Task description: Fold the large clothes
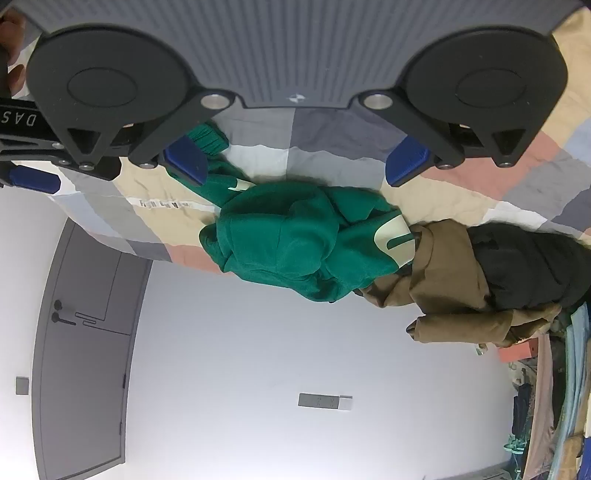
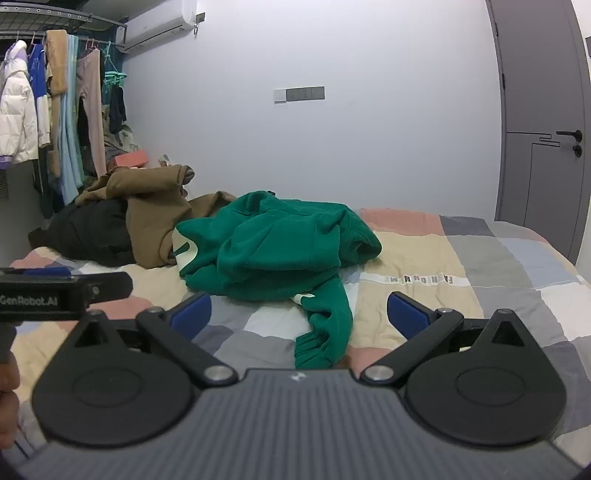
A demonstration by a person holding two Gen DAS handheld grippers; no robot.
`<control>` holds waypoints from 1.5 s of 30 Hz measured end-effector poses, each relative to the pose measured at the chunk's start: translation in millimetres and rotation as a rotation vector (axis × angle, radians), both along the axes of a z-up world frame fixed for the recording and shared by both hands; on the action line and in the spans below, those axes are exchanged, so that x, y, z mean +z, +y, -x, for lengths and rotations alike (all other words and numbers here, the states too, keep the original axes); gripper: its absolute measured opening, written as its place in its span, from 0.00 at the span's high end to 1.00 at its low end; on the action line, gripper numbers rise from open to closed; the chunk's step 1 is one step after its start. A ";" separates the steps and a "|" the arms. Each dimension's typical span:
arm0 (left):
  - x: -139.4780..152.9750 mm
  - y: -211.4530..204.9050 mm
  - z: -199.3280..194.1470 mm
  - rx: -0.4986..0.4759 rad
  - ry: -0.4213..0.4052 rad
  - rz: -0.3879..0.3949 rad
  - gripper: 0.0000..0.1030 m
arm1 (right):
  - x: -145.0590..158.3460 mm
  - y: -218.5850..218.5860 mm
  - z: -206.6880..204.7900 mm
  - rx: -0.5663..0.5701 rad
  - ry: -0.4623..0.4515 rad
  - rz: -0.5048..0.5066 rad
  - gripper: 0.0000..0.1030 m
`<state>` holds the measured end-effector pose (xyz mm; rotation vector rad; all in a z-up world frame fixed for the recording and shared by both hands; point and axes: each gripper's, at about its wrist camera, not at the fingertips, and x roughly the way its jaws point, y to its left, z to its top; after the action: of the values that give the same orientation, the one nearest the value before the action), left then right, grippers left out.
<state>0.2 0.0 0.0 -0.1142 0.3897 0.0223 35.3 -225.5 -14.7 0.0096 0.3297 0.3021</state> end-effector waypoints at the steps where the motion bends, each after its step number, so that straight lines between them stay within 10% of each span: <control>1: 0.0 0.0 -0.1 0.000 -0.001 0.000 0.00 | -0.1 -0.2 0.1 0.001 -0.001 -0.005 0.00; 45: -0.4 -2.3 2.9 0.000 -0.013 -0.002 0.00 | -4.3 2.2 -0.1 -0.002 0.006 0.011 0.00</control>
<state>-2.7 -2.3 -0.4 -0.1119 0.3772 0.0218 35.4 -223.3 -18.9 0.0004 0.3374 0.2979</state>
